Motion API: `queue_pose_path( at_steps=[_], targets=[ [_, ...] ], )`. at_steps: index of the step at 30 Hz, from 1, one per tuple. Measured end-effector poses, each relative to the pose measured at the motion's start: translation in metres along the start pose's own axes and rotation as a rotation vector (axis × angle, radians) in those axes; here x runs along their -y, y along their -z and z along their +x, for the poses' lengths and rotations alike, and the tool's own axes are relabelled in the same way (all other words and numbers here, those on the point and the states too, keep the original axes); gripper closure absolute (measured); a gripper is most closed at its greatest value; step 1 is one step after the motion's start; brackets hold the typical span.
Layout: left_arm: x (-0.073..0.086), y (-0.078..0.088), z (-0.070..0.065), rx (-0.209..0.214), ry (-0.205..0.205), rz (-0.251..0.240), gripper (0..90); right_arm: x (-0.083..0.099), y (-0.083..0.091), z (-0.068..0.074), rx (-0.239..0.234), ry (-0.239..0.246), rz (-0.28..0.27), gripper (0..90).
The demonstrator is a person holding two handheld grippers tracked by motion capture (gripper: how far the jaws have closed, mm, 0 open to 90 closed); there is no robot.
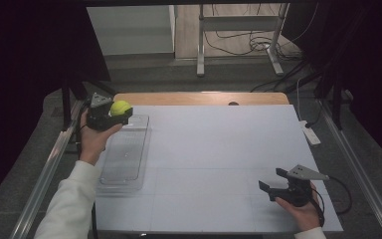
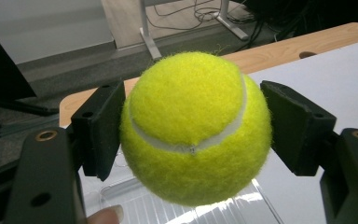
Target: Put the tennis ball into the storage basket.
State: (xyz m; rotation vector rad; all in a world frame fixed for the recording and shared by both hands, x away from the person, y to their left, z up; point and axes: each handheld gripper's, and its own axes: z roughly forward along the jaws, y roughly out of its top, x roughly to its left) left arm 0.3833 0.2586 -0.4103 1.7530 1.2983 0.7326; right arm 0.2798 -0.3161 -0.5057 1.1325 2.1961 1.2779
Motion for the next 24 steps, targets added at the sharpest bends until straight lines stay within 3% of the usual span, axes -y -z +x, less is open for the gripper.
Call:
queue_pose_path(
  at_steps=[24],
  targets=[
    [0.002, -0.018, 0.019, -0.053, 0.054, 0.042, 26.5, 0.001, -0.001, 0.0, 0.001, 0.0, 0.003, 13.5]
  ],
)
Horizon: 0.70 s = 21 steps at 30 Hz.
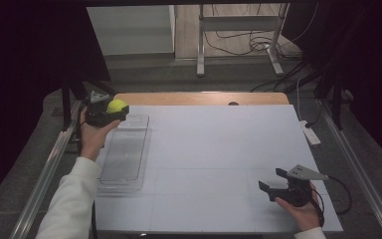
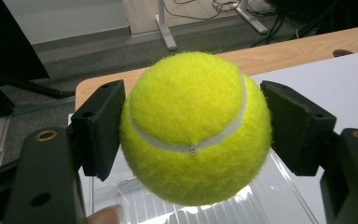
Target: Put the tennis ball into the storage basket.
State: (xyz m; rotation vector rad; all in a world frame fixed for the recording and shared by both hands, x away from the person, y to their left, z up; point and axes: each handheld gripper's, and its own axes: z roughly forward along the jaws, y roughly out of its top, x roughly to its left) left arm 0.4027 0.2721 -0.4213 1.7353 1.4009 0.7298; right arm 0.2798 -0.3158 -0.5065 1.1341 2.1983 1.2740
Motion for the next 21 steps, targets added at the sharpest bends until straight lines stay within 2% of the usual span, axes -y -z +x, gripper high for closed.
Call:
queue_pose_path(
  at_steps=[6, 14, 21],
  targets=[
    [-0.001, 0.0, 0.005, -0.014, 0.0, 0.001, 26.4, 0.0, 0.0, 0.0, 0.001, -0.003, 0.0, 13.6],
    [0.002, -0.007, 0.013, -0.038, 0.023, 0.027, 26.5, 0.0, 0.0, 0.0, -0.001, 0.0, 0.001, 13.7],
    [0.003, -0.009, 0.015, -0.043, 0.026, 0.034, 26.5, 0.001, 0.0, -0.001, -0.001, -0.002, 0.001, 13.7]
  ],
)
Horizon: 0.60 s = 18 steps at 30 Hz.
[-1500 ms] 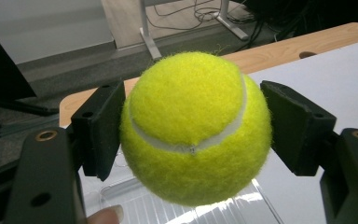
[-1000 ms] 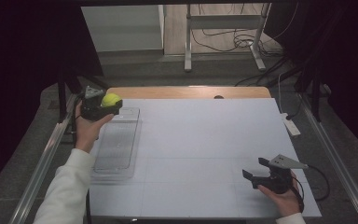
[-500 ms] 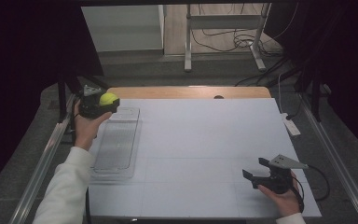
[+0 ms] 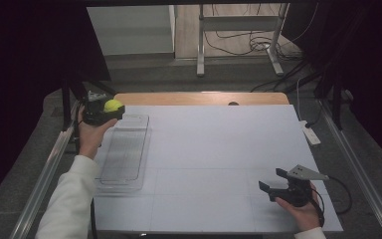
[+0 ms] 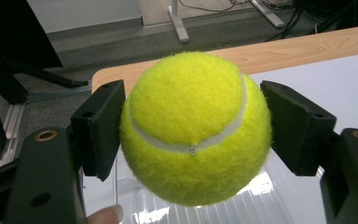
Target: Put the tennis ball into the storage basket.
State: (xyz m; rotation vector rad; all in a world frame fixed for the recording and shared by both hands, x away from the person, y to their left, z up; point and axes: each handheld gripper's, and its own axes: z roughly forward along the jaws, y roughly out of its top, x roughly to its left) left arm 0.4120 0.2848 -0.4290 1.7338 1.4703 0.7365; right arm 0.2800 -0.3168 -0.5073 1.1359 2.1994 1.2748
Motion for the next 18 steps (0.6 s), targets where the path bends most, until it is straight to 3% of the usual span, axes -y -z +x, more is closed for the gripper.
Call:
queue_pose_path(
  at_steps=[18],
  targets=[
    [0.0018, -0.0033, 0.0022, -0.001, -0.001, 0.018, 26.5, 0.0001, -0.0004, -0.0001, -0.001, 0.0, 0.0, 13.7]
  ],
)
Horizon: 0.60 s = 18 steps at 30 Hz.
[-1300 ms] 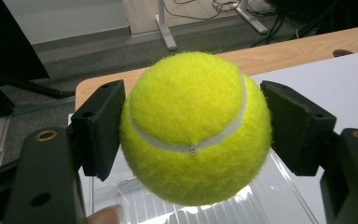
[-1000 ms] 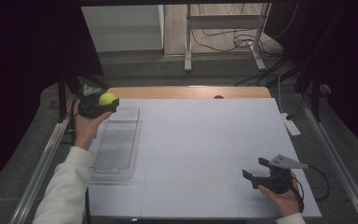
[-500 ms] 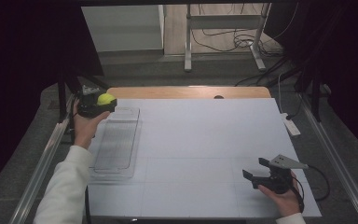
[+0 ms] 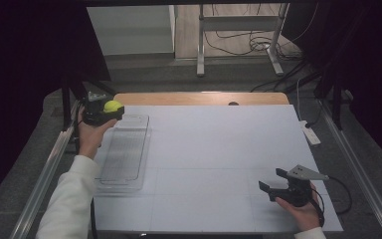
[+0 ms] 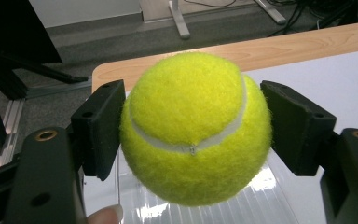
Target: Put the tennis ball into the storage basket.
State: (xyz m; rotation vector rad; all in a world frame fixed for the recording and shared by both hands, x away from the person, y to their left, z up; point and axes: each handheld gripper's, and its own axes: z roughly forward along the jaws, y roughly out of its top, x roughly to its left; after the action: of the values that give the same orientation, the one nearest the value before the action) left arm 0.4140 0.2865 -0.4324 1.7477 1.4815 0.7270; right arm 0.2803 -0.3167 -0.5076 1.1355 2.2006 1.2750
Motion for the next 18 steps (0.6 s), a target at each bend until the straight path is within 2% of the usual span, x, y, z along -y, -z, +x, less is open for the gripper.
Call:
queue_pose_path(
  at_steps=[18],
  targets=[
    [0.0041, -0.0062, 0.0013, 0.003, 0.0, 0.028, 26.4, 0.0, -0.0001, 0.0003, 0.001, 0.002, 0.002, 13.7]
  ],
)
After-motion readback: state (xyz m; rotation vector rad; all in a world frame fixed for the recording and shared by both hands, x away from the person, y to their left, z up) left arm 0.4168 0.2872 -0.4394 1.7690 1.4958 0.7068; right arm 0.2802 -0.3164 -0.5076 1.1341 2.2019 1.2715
